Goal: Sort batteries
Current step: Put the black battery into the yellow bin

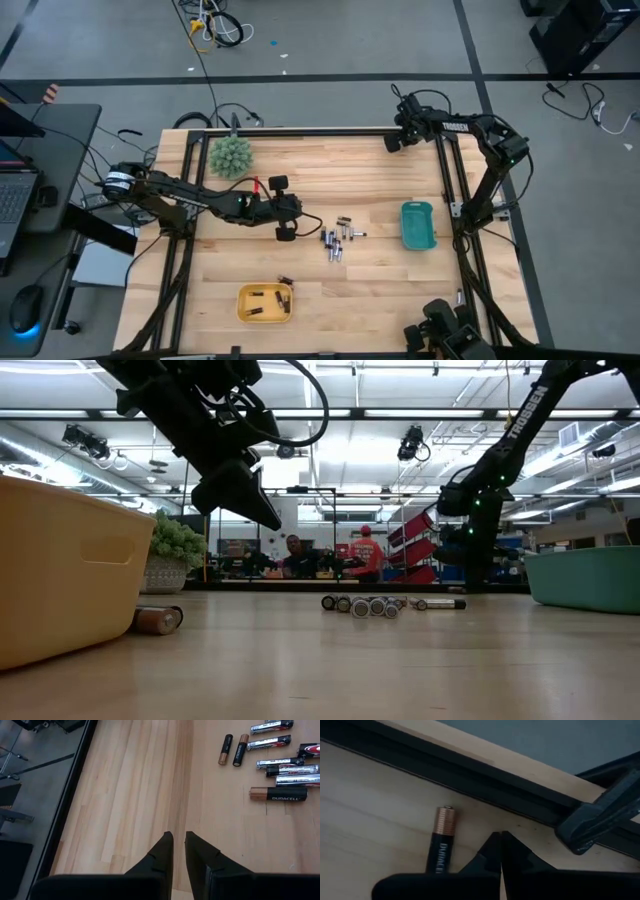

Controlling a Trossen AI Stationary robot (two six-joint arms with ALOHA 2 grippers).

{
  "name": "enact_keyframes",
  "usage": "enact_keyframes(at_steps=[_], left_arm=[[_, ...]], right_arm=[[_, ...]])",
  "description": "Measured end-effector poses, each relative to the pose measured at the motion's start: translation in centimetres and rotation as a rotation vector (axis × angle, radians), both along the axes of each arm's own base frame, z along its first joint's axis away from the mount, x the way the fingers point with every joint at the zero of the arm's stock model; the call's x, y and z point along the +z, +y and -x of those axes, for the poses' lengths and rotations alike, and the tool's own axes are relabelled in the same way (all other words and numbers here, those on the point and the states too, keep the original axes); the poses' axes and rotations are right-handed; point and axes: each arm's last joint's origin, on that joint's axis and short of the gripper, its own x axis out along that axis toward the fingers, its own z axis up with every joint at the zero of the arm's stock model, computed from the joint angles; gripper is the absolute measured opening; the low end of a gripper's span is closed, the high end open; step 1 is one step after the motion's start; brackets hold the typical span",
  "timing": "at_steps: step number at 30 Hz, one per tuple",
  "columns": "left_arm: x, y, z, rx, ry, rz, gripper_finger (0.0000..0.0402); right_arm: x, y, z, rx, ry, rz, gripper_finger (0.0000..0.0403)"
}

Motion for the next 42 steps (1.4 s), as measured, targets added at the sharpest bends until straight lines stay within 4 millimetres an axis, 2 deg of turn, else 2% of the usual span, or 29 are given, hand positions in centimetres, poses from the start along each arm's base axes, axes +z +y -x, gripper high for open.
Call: enact_keyframes(at_steps=[10, 15, 22, 29, 36, 42], left_arm=[[0.0, 0.0, 0.0, 0.000, -0.001, 0.001, 0.0044], [0.0, 0.0, 0.0, 0.000, -0.001, 0.000, 0.0044], [0.0, 0.0, 0.0, 0.001, -0.003, 0.002, 0.0044], [0.0, 0.0, 0.0, 0.002, -0.003, 0.002, 0.0044], [0.0, 0.0, 0.0, 0.002, -0.003, 0.002, 0.0044], [0.0, 0.0, 0.0, 0.002, -0.003, 0.002, 0.0044]], right_arm=[[2.1, 0.2, -0.3, 0.001, -0.075, 0.068, 0.0002], [2.1, 1.0, -1.2, 0.030, -0.087, 0.044, 0.0013], [2.1, 1.9, -2.6, 0.065, -0.080, 0.036, 0.0060], [2.2, 2.0, -3.0, 0.067, -0.060, 0.076, 0.0113], [1.7, 1.9, -3.0, 0.069, -0.048, 0.058, 0.0146], [-0.4, 1.7, -3.1, 0.076, -0.003, -0.006, 0.0152]])
